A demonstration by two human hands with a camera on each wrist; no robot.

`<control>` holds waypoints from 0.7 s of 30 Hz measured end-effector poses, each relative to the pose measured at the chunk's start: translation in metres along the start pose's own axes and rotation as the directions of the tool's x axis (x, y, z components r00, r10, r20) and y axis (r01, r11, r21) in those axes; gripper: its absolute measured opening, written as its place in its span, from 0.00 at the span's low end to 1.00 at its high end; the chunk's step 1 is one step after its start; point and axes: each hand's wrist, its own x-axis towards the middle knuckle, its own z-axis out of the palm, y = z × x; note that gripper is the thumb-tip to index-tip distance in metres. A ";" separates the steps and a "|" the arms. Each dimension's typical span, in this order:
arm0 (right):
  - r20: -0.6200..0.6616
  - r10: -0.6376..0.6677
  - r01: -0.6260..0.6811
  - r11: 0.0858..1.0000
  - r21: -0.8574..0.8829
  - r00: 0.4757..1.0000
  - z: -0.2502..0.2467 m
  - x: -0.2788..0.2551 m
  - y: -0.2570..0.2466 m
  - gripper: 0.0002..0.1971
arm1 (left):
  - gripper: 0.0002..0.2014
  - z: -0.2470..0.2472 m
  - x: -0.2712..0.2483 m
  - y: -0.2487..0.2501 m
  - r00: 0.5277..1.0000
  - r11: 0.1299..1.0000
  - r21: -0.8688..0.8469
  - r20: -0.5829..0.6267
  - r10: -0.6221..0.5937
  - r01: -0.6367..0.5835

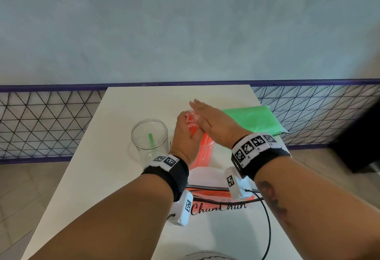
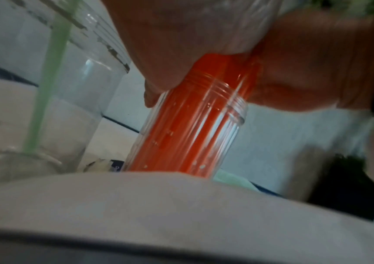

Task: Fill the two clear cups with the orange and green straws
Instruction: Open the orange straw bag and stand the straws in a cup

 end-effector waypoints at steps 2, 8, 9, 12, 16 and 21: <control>0.044 0.000 0.003 0.998 -0.062 0.999 0.004 -0.002 0.007 0.29 | 0.18 0.000 -0.001 0.003 1.000 0.999 0.039 0.007 0.010 -0.011; -0.452 -0.090 0.088 0.996 -0.027 0.887 -0.019 -0.021 -0.025 0.21 | 0.52 -0.009 -0.012 0.020 0.971 0.968 0.083 0.003 -0.237 0.236; -0.488 -0.122 0.133 0.991 -0.013 0.864 -0.023 -0.033 -0.034 0.14 | 0.58 -0.014 -0.014 0.015 0.966 0.962 0.092 0.011 -0.257 0.255; -0.071 -0.065 0.068 0.997 0.036 0.995 -0.017 -0.065 -0.055 0.14 | 0.64 -0.024 -0.033 0.007 0.939 0.942 0.151 0.125 -0.320 0.301; 0.507 0.109 0.026 0.967 -0.252 0.855 0.031 -0.084 -0.048 0.16 | 0.27 -0.036 -0.055 -0.009 0.976 0.920 0.330 -0.015 -0.218 0.211; 0.561 0.107 0.170 0.892 -0.420 0.821 0.084 -0.099 -0.017 0.13 | 0.15 -0.050 -0.074 -0.031 0.987 0.801 0.595 0.079 -0.142 0.068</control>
